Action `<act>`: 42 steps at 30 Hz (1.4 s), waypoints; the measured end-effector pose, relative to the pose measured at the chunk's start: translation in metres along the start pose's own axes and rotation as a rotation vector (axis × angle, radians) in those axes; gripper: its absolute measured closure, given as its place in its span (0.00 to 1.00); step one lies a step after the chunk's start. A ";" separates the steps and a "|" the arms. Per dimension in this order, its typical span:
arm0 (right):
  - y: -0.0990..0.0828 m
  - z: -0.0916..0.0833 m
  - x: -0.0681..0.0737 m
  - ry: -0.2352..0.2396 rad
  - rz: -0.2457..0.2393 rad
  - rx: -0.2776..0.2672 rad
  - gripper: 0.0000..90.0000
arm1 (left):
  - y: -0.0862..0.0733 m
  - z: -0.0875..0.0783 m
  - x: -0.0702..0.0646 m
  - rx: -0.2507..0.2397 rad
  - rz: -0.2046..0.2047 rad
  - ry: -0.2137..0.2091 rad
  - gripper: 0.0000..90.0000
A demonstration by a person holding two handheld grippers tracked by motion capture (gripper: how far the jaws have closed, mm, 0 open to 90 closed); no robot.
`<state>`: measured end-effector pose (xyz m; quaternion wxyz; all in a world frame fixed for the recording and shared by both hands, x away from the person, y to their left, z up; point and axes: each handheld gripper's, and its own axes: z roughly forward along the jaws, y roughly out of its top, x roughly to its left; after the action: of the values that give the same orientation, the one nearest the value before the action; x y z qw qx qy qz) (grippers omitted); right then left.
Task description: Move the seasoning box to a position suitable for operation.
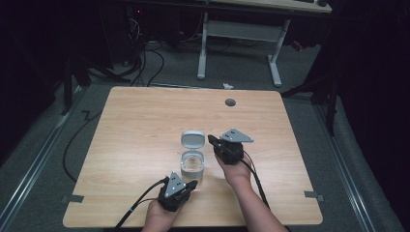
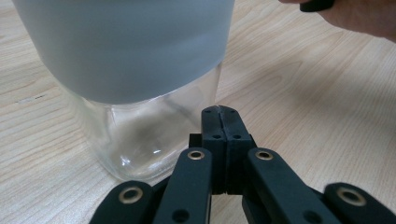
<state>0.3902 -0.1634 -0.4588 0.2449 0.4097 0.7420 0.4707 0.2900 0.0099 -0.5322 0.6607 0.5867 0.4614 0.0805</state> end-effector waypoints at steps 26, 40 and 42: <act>0.017 -0.007 0.012 0.035 -0.034 -0.040 1.00 | 0.001 0.001 0.002 0.011 -0.022 -0.002 0.99; 0.008 -0.012 0.023 0.052 -0.049 -0.036 1.00 | 0.002 0.000 0.002 0.006 -0.029 -0.005 0.99; 0.006 -0.013 0.023 0.053 -0.052 -0.037 1.00 | 0.002 0.000 0.002 0.006 -0.029 -0.006 0.99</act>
<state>0.3704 -0.1490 -0.4470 0.2447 0.3733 0.7497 0.4885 0.2919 0.0118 -0.5317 0.6613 0.5822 0.4680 0.0680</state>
